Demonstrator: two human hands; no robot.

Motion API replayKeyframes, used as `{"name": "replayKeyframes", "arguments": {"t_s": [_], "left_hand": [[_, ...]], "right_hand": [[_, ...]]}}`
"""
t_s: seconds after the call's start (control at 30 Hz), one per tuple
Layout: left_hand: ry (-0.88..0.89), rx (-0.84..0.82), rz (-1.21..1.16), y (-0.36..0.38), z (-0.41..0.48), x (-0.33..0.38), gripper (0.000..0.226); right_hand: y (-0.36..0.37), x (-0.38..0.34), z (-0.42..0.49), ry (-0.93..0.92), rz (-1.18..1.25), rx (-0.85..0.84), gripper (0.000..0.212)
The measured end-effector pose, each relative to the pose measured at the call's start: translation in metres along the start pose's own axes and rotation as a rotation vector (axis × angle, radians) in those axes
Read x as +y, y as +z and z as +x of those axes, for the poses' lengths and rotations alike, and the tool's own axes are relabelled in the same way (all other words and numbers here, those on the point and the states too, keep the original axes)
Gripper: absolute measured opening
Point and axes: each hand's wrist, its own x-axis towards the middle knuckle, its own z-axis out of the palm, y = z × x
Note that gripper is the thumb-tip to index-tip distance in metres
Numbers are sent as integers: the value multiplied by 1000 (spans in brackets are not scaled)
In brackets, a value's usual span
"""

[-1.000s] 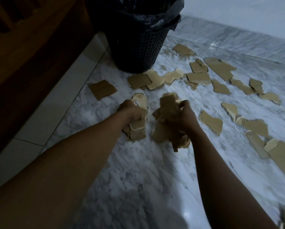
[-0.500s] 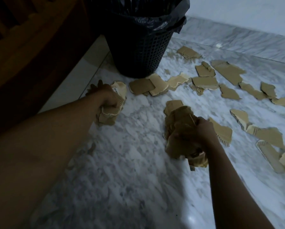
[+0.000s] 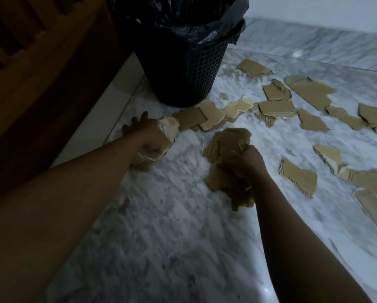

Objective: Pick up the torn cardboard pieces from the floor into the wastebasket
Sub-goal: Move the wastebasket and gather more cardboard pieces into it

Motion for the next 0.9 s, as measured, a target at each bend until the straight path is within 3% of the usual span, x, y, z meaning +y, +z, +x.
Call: {"name": "replayKeyframes", "arguments": {"t_s": [0.17,0.37,0.43,0.57,0.73,0.9], "left_hand": [[42,-120,-54,-9,-5,-4,83],[76,-82,-104,-2,-36,15,80],[91,-66,-1,2,-44,33,90],[162,-15,274,9,-68,71,81],[51,-6,282,21,-83,76,68],[79,-69,276,18,-73,76,69]], "right_hand": [[1,4,-5,30,166,-102,94],[-18,34,8,57,279,3,92],[-24,38,14,60,253,-40,95],[-27,33,16,90,206,-89,79],[-33,23,13,163,200,-134,78],[-32,19,11,184,172,-140,83]]}}
